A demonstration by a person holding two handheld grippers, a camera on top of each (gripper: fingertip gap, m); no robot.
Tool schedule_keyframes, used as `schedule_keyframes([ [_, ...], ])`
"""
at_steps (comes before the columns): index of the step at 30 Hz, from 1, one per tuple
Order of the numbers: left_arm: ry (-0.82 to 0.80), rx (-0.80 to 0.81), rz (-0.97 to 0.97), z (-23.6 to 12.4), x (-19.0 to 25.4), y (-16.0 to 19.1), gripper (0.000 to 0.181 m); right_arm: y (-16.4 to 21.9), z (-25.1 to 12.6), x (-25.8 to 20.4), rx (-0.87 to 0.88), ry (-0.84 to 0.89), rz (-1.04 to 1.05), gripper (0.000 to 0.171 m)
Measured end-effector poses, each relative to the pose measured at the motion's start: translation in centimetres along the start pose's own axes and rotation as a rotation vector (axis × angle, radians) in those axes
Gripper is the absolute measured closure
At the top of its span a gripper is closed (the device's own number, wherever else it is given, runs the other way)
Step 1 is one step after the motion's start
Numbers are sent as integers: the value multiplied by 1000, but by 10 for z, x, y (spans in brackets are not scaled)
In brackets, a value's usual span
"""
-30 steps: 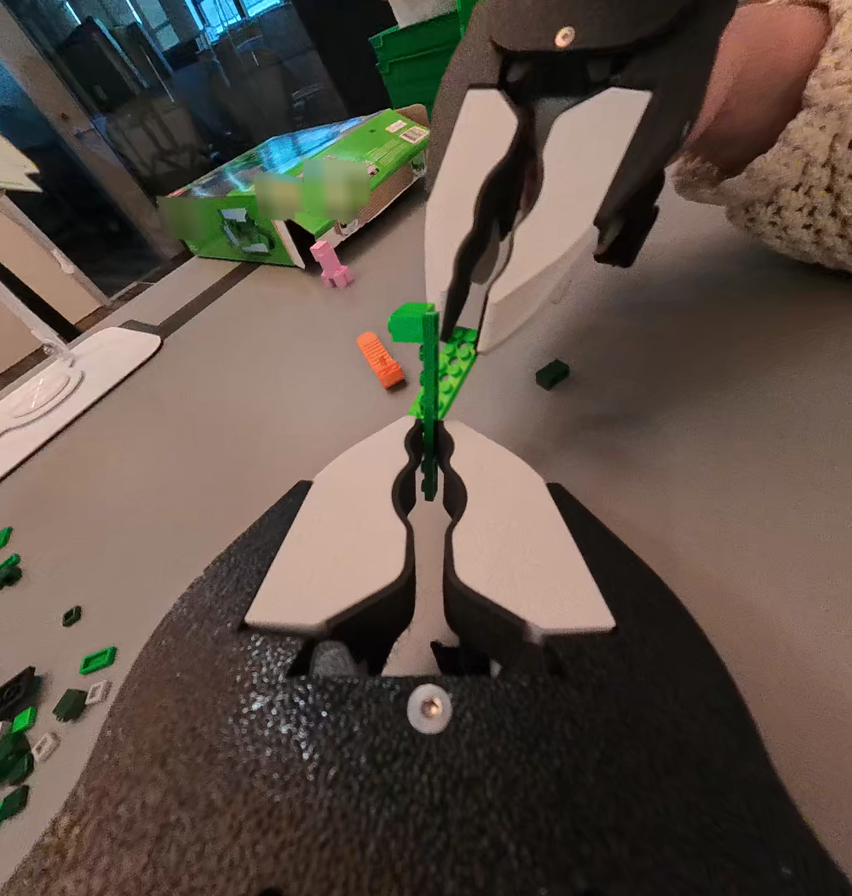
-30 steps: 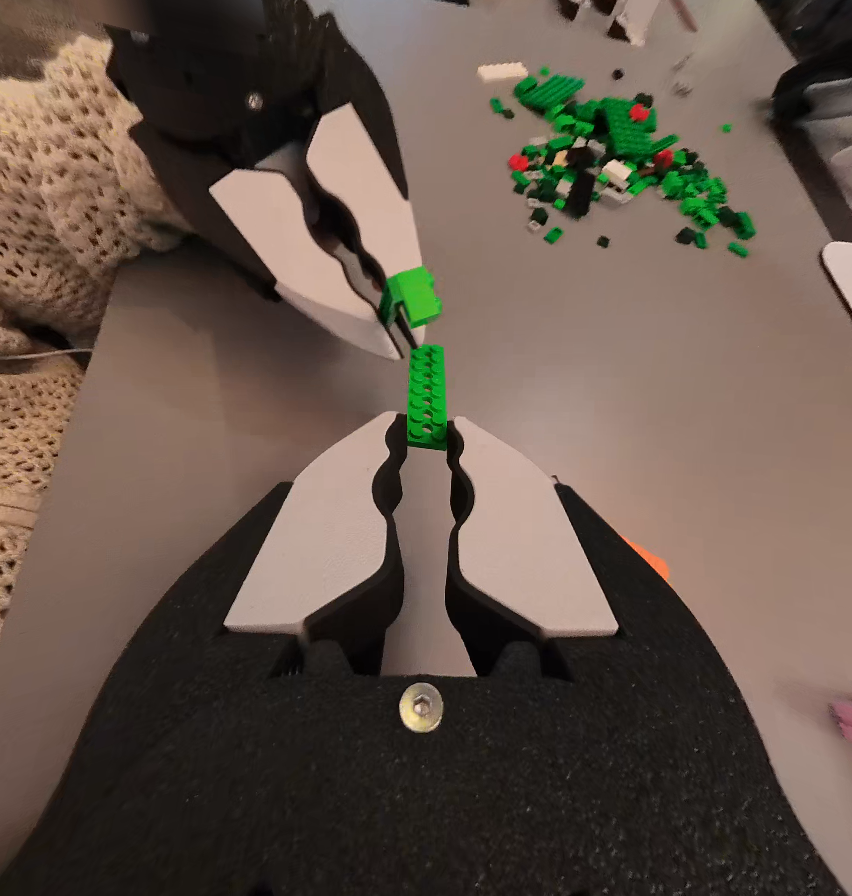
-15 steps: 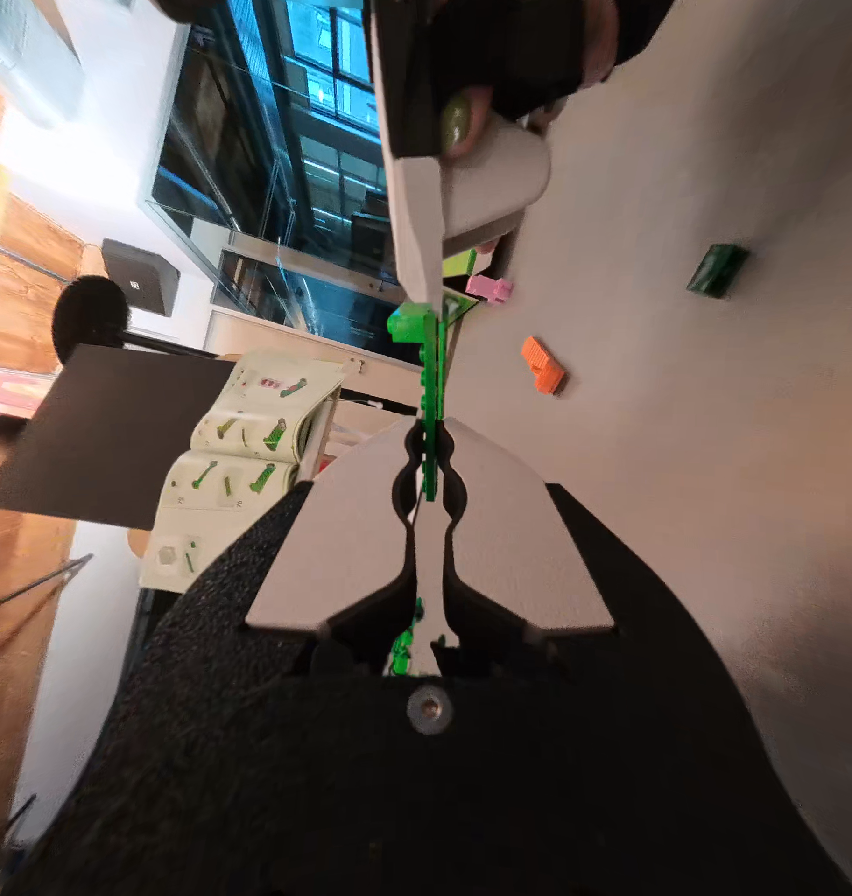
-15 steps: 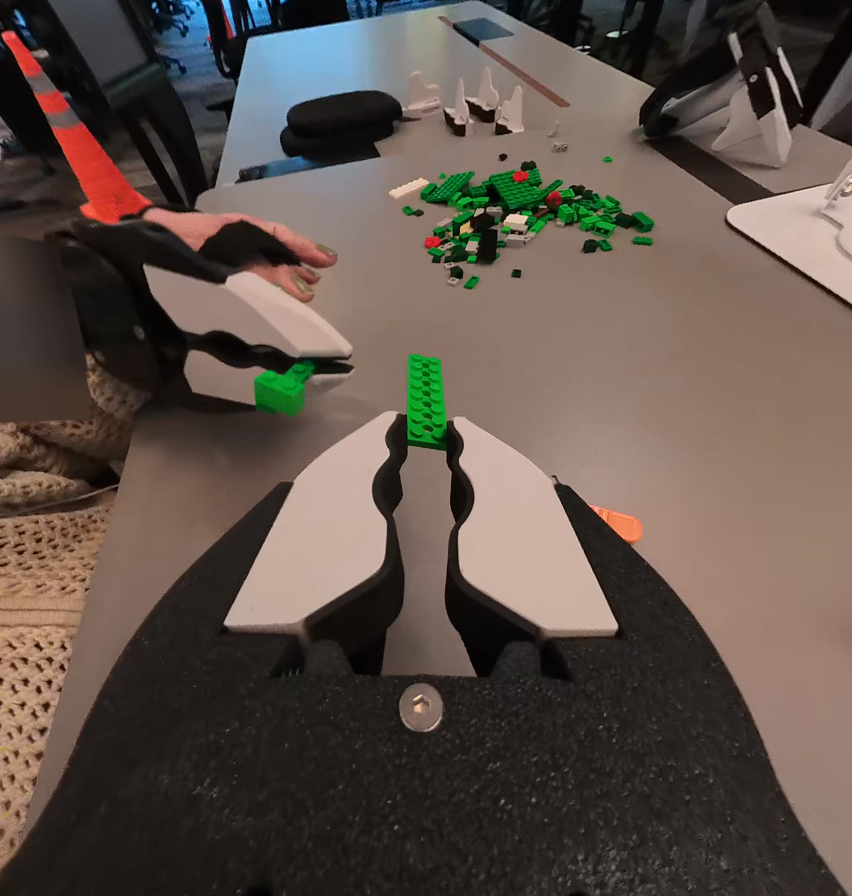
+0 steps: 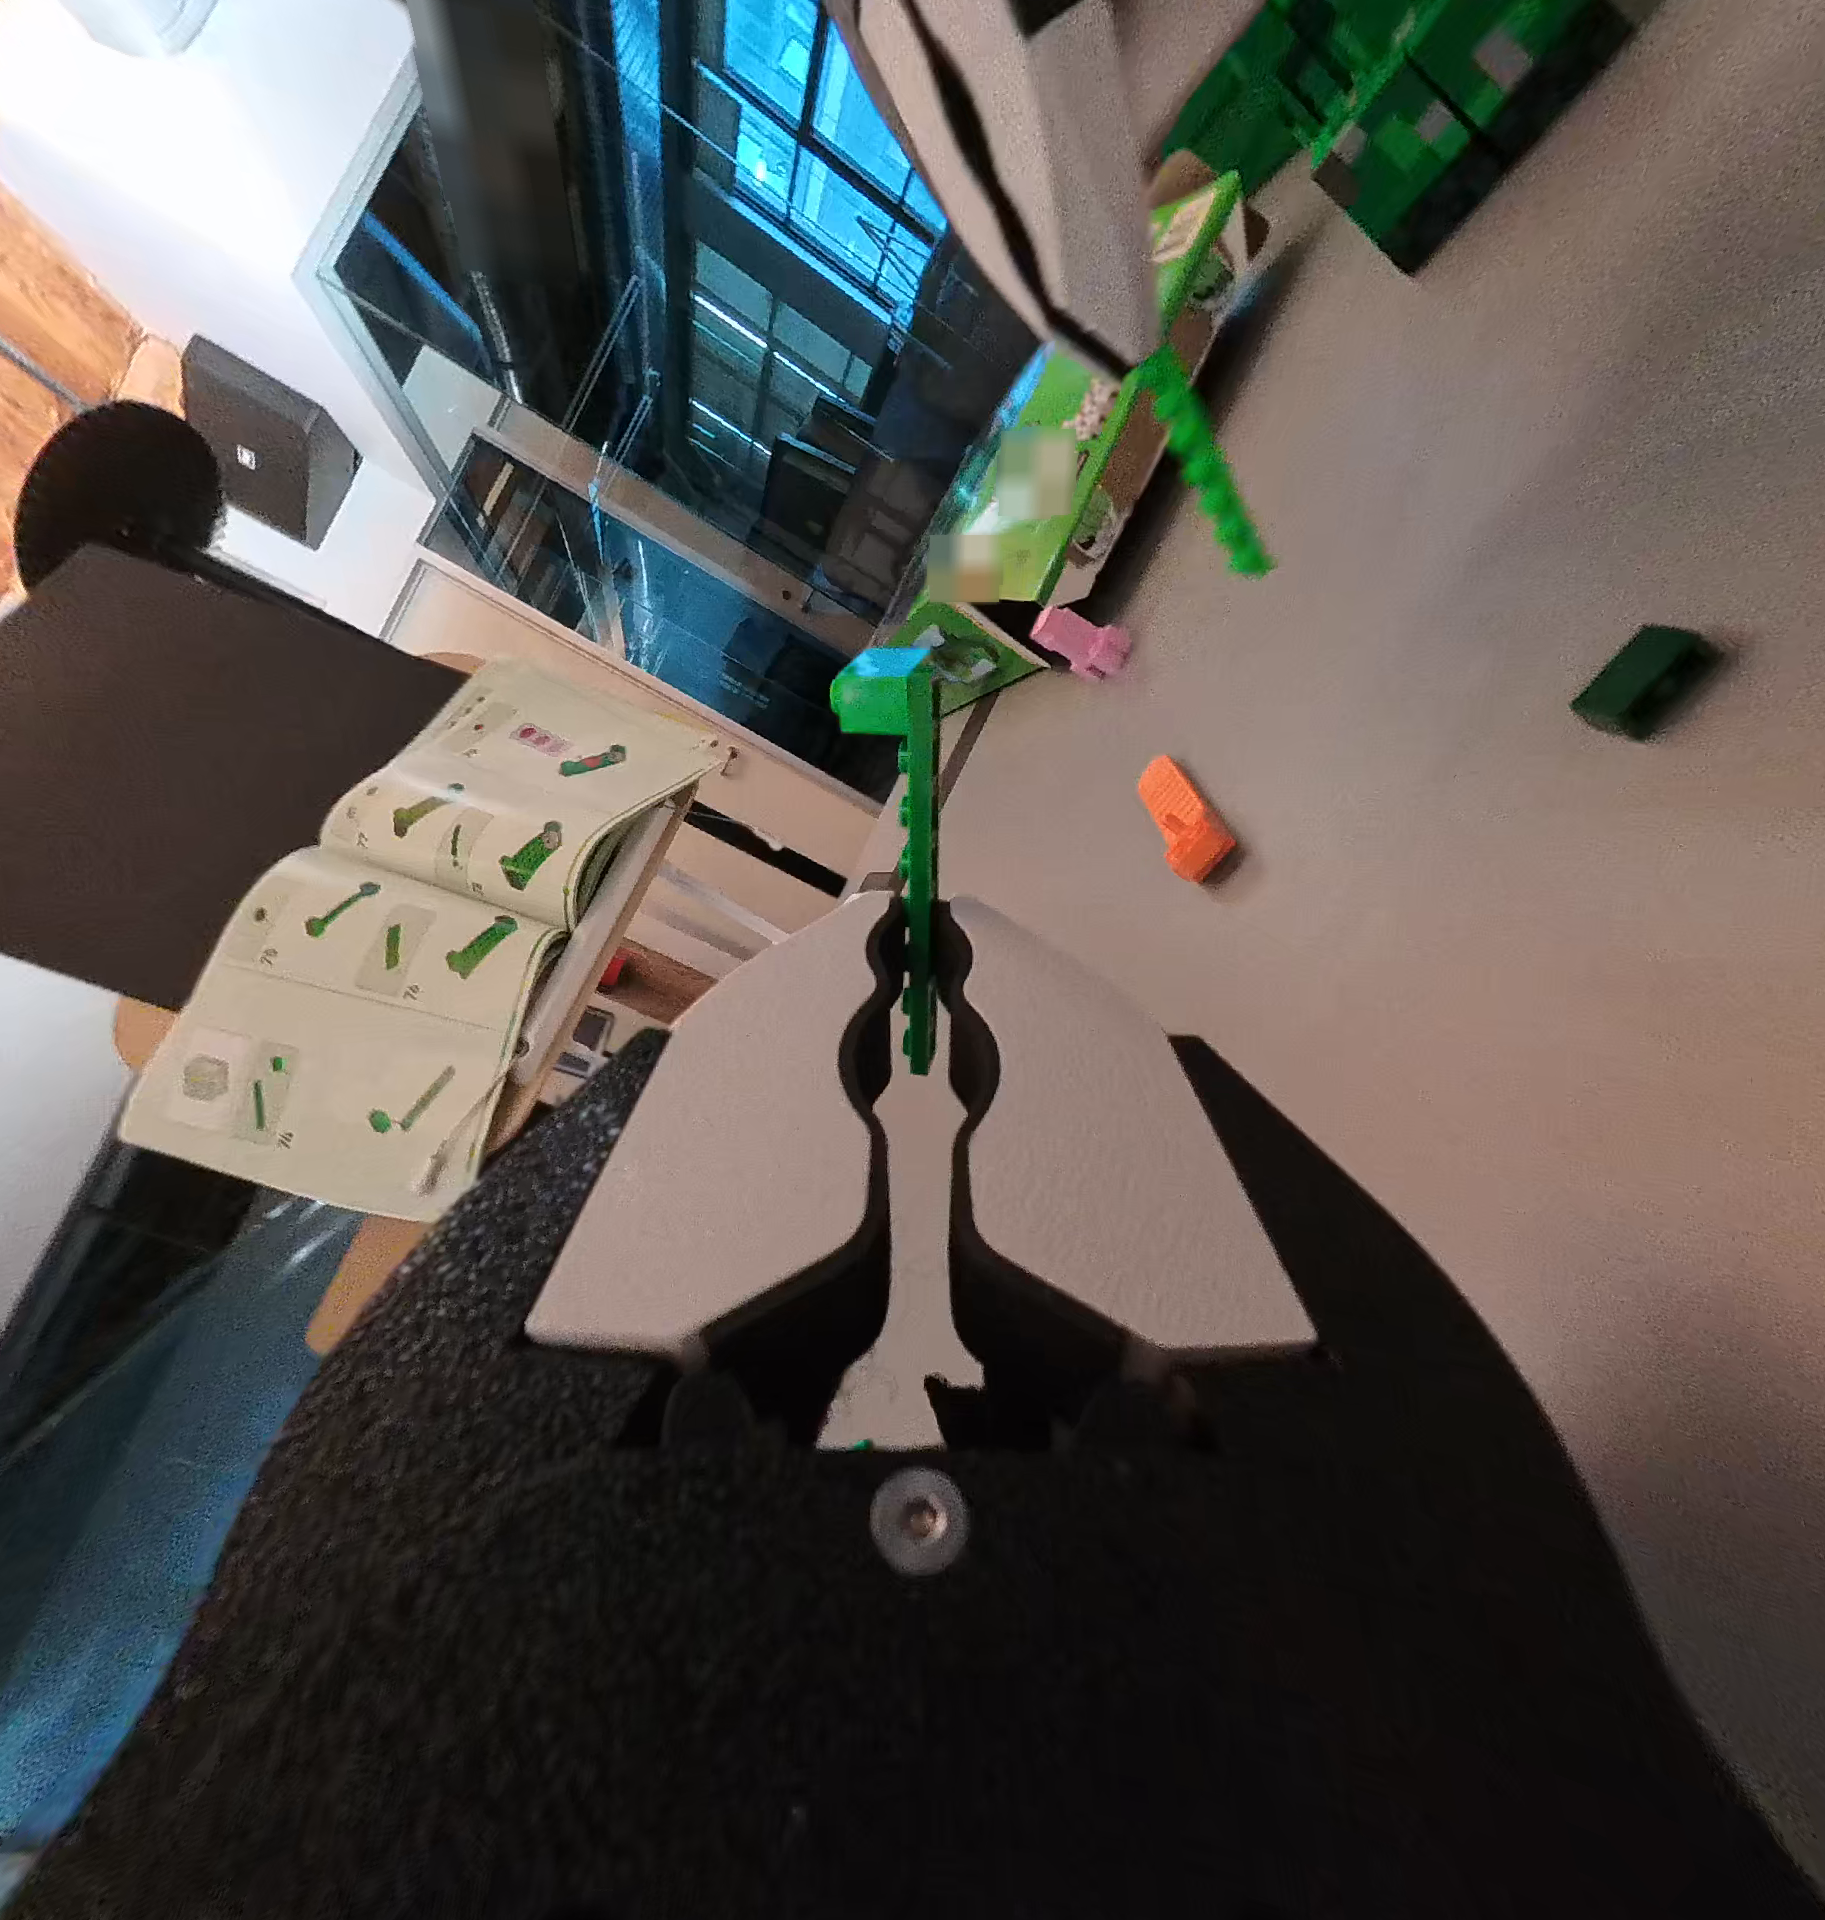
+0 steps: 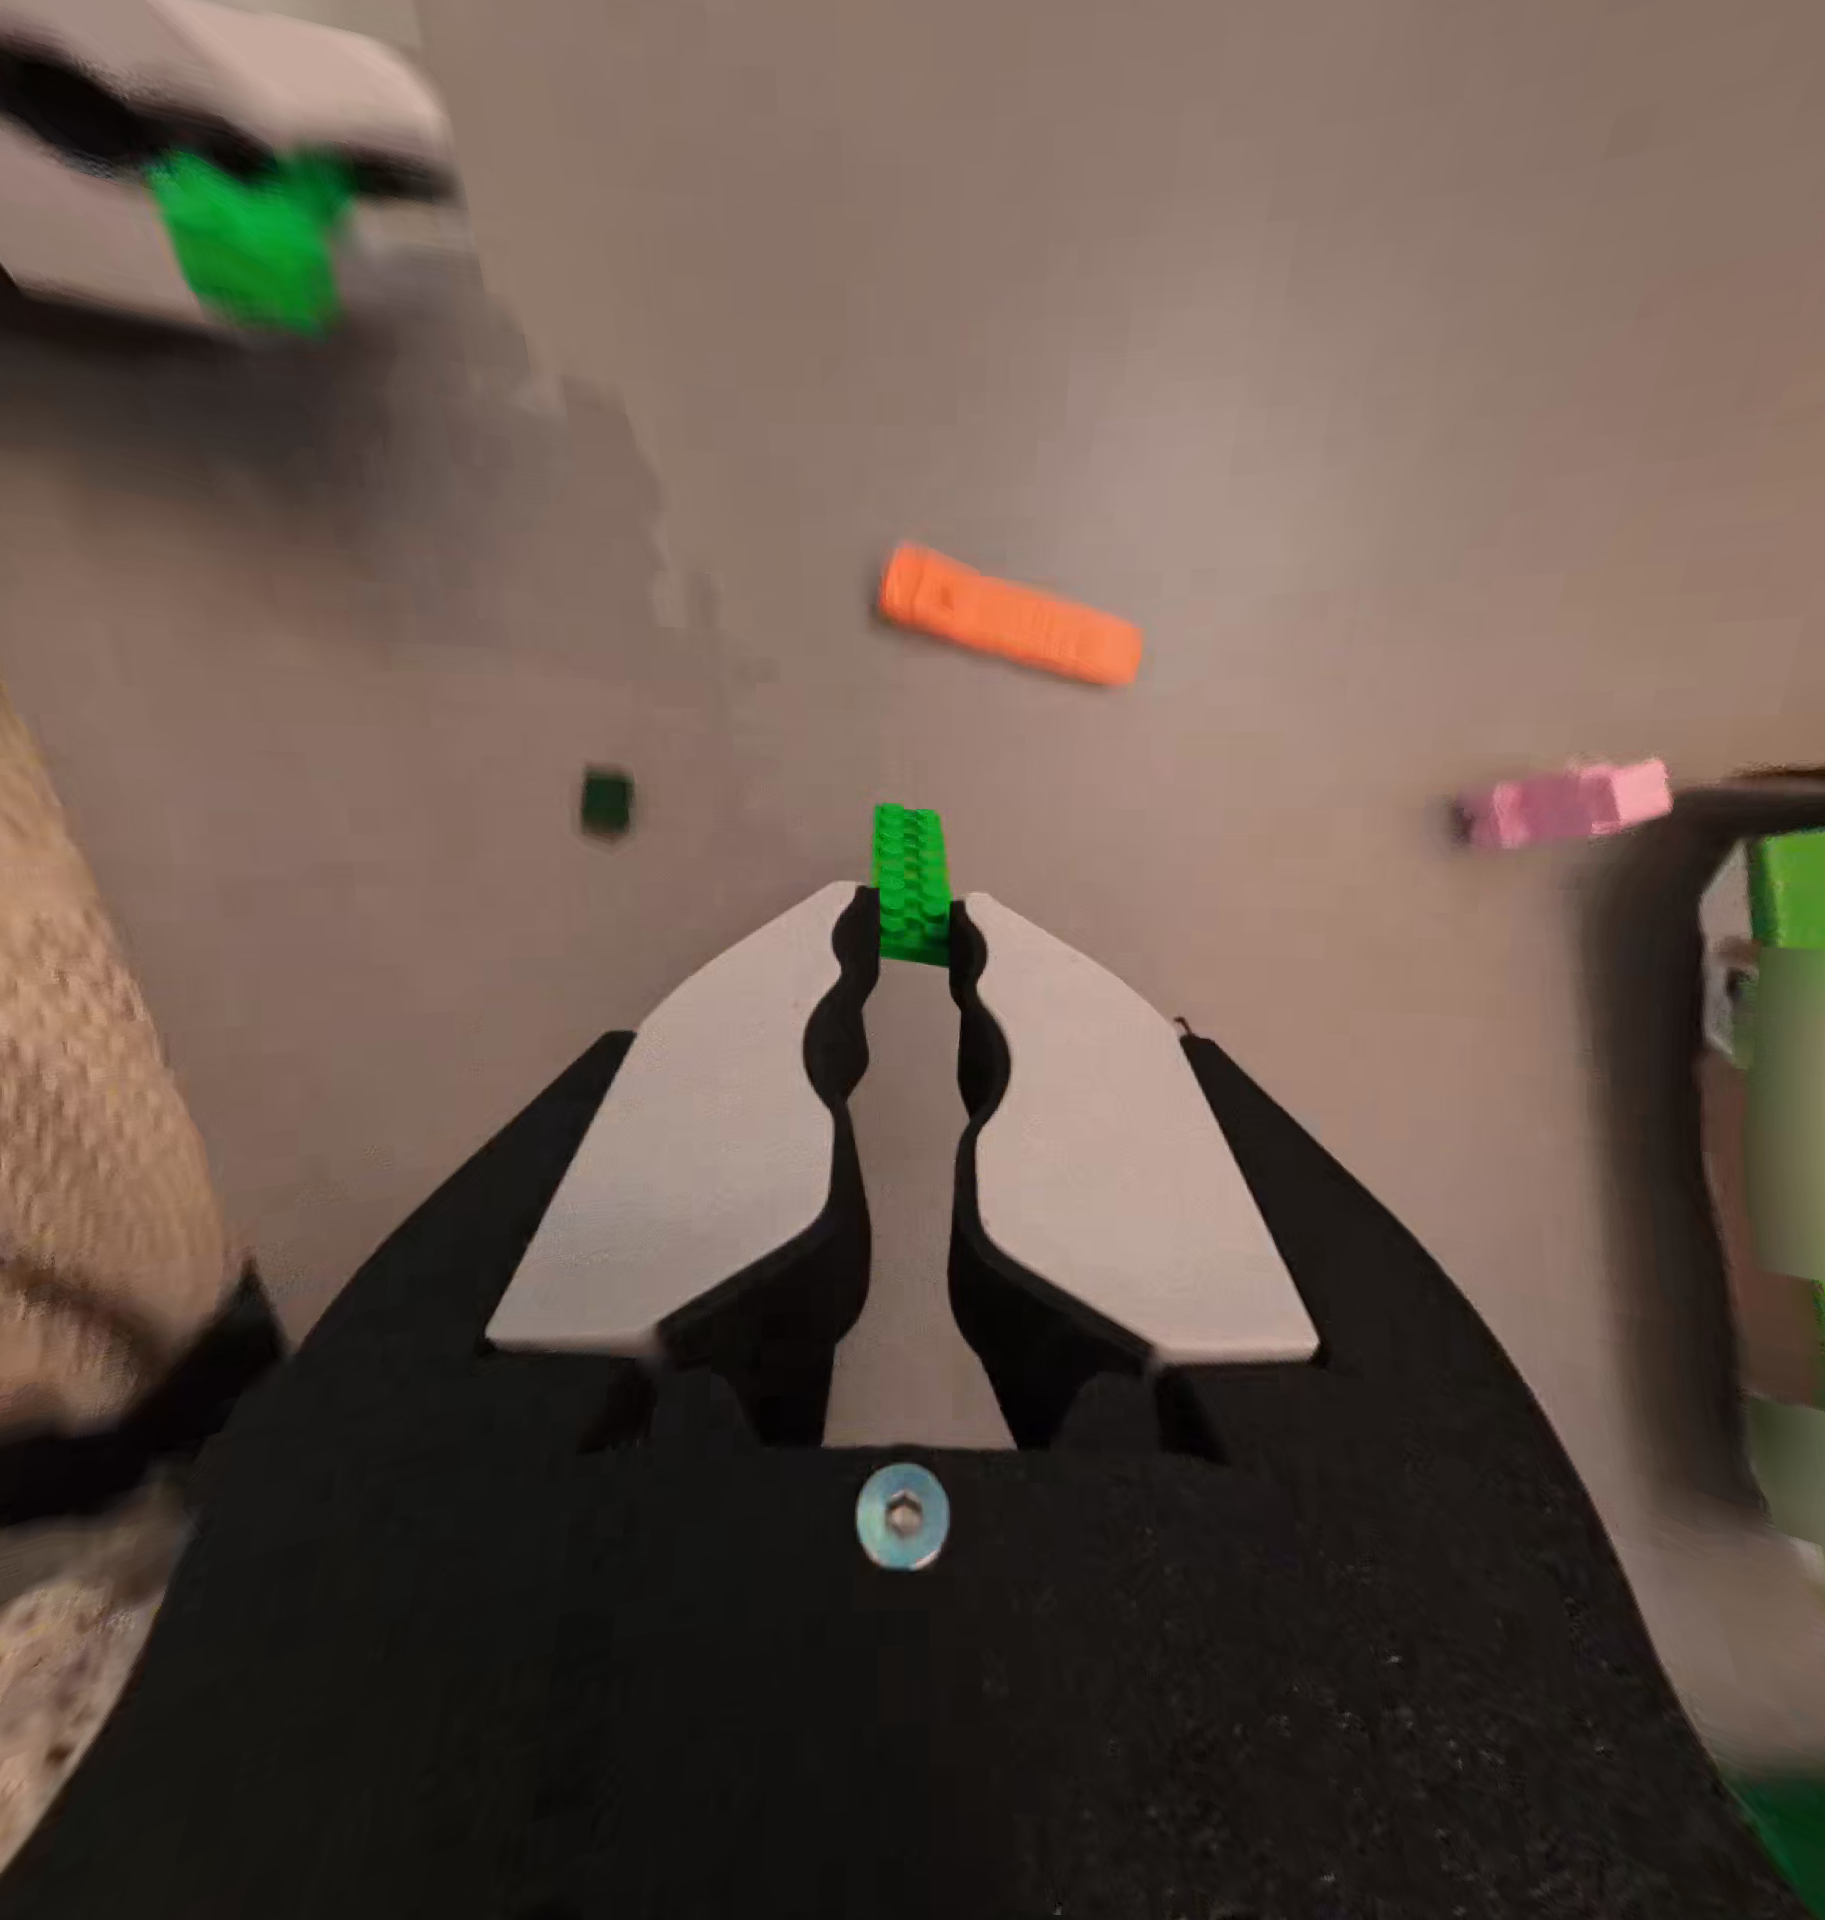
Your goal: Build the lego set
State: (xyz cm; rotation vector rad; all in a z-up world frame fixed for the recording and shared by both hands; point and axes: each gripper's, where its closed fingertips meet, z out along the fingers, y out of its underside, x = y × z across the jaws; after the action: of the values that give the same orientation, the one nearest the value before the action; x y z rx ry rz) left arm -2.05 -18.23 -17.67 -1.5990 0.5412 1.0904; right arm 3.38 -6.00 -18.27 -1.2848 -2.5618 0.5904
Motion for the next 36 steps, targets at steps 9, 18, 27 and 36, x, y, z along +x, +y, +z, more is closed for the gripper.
schedule_keyframes([
  [9,-10,22,-134,-9,-6,2,176,51,27,-27,-868,-173,0,159],
  [18,33,57,-322,-12,-10,5,177,11,45,-16,-422,-209,21,144],
  [27,65,81,-365,-12,-8,1,177,58,39,-30,-111,-200,44,138],
  [36,100,81,-392,-12,-4,2,177,79,59,-41,-266,-49,-89,145],
])
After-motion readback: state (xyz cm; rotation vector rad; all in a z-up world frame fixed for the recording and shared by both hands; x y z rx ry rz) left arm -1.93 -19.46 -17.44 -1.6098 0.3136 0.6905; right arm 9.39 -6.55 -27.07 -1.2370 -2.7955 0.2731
